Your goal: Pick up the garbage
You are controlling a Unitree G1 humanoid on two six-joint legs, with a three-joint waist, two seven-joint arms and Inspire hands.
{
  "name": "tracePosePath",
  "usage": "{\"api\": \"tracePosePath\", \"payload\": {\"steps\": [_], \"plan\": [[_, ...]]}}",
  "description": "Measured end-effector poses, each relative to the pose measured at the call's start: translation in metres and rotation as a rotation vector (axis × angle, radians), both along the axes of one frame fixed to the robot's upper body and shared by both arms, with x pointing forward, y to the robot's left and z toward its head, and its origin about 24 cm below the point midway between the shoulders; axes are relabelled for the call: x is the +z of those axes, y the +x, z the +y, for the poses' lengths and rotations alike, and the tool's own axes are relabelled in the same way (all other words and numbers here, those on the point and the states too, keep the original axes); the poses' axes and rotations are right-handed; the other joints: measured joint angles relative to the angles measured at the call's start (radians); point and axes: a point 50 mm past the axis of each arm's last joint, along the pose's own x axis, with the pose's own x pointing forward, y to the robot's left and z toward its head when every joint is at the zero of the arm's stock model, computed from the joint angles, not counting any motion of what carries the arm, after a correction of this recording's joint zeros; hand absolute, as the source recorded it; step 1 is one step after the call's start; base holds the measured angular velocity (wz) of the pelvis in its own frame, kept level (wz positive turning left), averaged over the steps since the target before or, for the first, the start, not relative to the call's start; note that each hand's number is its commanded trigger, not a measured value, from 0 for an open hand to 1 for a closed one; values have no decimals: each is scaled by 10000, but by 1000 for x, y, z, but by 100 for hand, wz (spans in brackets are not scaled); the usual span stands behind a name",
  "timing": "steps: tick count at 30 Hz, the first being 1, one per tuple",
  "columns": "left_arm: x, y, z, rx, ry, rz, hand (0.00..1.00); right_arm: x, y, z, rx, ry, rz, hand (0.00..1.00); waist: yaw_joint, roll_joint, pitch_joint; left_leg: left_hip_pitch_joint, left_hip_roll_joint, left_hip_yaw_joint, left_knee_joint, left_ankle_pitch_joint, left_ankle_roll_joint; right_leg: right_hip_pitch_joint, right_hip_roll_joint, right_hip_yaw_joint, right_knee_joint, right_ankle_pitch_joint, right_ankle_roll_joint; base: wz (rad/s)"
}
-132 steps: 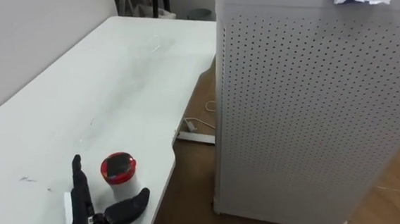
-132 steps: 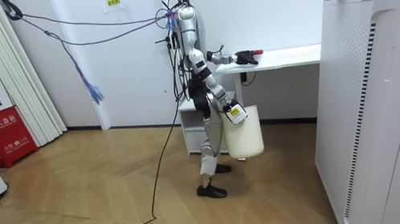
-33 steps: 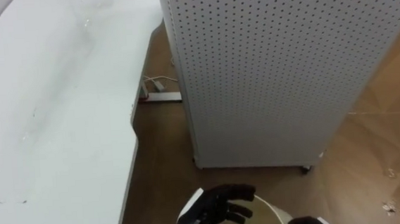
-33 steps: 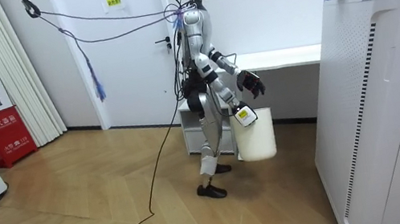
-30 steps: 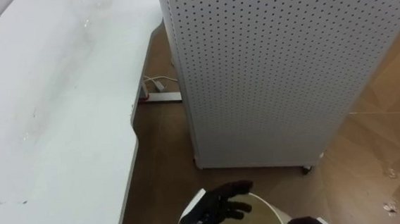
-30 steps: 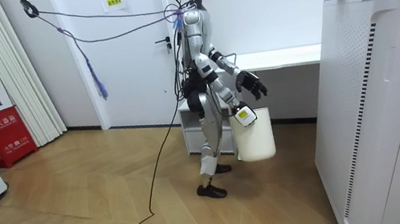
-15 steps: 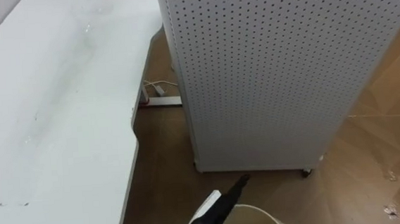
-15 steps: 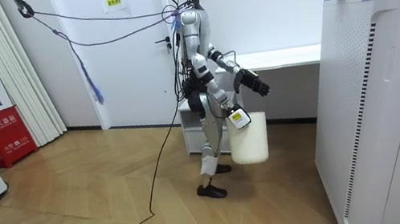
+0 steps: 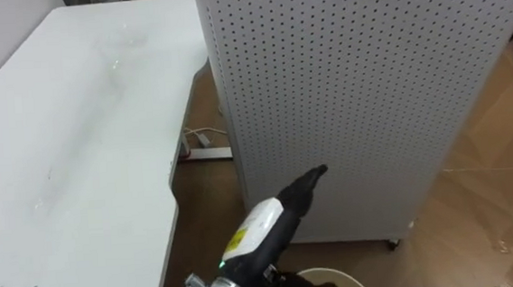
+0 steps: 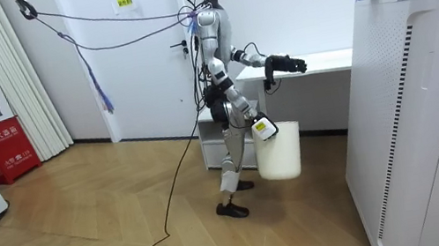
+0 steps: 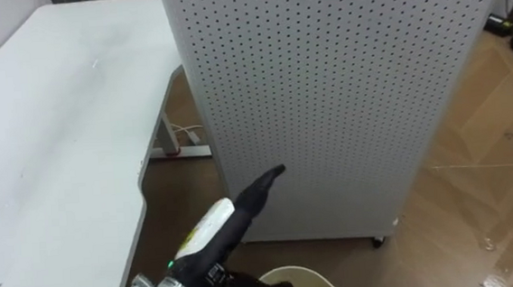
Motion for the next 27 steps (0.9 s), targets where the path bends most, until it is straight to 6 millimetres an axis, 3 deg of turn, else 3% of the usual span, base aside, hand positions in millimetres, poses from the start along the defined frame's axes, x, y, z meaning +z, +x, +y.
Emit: {"api": "tracePosePath", "payload": {"steps": [4, 8, 12, 16, 18, 21, 24, 26, 27], "plan": [[21, 5, 11, 759, -606, -1138, 0, 1, -2, 0, -109, -95, -100, 100, 22, -6, -5, 317, 7, 31, -131, 0, 0, 192, -37, 55, 50, -1, 1, -7], [31, 10, 25, 1777, -1001, -1899, 0, 0, -6, -2, -227, -107, -28, 100, 333, -72, -24, 835, 69, 539, -308, -5, -5, 234, -28, 310, 214, -32, 15, -36], [46, 11, 35, 2298, -1046, -2812, 0, -3, -11, -2, -489, 43, 142, 100, 433, -169, -35, 1062, 113, 742, -362, -41, -2, 265, -16, 378, 256, -49, 20, -20], [72, 6, 43, 2730, -1606, -4227, 0, -10, -23, -3, -450, 172, 672, 100, 670, -303, -94, 1504, 233, 990, -402, -125, -72, 568, 1, 279, 245, -30, 11, -21], [75, 5, 43, 2807, -1496, -4652, 0, -11, -26, -4, -396, 241, 747, 100, 796, -319, -92, 1585, 319, 1082, -354, -179, -130, 624, 64, 295, 224, -10, -26, -22], [73, 4, 44, 2893, -1169, -4811, 0, -12, -27, -3, -256, 390, 807, 100, 927, -312, -87, 1534, 613, 1230, 136, -461, -287, 636, 249, 273, 321, -69, -151, -23], [72, 3, 47, 3145, -1182, -4859, 0, -12, -26, 0, -23, 494, 809, 100, 967, -320, -76, 1099, 1186, 1353, 1694, -1111, -553, 408, 471, 258, 1112, -600, -414, -29], [73, 3, 49, 3278, -1177, -4925, 0, -12, -27, -1, 157, 435, 868, 100, 1077, -291, -55, 76, 1780, 1211, 4297, -1112, -611, 169, 595, 277, 1898, -1042, -637, -42], [73, 3, 49, 3290, -1175, -4921, 0, -12, -28, -2, 203, 393, 911, 100, 1128, -216, -58, -122, 1968, 1087, 4863, -1064, -624, 185, 691, 287, 2006, -1110, -703, -57]]}}
